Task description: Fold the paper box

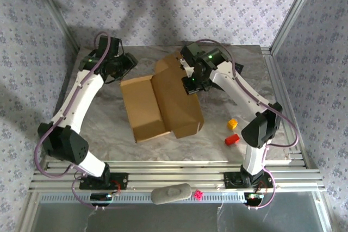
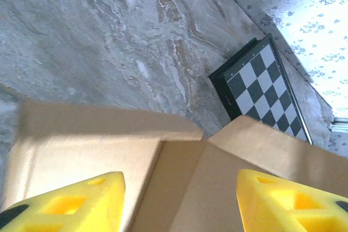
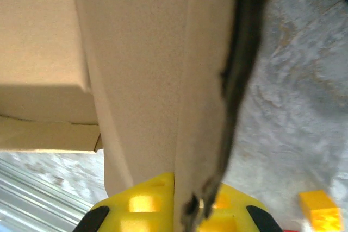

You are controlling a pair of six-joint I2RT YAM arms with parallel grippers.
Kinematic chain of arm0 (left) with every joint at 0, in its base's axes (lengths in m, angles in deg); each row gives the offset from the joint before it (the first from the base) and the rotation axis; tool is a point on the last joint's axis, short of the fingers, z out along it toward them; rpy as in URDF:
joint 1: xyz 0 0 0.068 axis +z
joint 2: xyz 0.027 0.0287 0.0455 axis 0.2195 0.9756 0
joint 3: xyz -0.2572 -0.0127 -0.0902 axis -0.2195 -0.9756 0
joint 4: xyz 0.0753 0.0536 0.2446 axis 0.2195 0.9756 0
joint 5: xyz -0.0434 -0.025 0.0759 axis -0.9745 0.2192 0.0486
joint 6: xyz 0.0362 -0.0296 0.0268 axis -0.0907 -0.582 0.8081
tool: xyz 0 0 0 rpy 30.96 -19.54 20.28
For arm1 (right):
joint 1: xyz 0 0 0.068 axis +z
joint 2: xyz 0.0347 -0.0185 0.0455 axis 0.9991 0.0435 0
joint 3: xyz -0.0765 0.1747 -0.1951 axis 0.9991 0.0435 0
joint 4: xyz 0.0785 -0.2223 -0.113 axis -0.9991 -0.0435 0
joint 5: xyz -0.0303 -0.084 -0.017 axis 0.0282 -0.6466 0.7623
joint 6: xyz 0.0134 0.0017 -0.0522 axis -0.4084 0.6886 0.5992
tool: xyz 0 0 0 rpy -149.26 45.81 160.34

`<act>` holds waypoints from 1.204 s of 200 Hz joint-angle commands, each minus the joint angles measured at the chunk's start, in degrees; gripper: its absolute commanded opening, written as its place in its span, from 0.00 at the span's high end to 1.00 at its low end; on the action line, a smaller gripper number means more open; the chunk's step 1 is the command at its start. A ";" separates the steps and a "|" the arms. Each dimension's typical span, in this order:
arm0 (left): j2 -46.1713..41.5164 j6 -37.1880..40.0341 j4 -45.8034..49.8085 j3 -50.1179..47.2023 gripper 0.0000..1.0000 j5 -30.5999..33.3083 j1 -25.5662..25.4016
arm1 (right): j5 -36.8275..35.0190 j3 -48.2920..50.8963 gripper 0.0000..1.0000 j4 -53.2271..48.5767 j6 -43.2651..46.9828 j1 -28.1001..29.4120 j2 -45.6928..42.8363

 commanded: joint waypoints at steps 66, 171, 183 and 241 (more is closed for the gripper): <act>11.68 5.93 -3.51 23.60 0.63 -5.55 -2.49 | -31.36 -11.37 1.00 4.04 13.30 6.48 4.03; -6.38 74.04 -37.06 -14.44 0.38 -26.33 -2.67 | -19.23 0.28 1.00 8.73 21.78 5.20 -5.48; -6.57 75.08 -37.98 -14.97 0.37 -26.86 -1.96 | -18.79 1.91 1.00 8.71 22.32 5.45 -6.95; -3.24 80.90 -31.80 -10.03 0.35 -34.85 -1.34 | -20.67 3.07 1.00 8.55 23.42 6.81 -7.72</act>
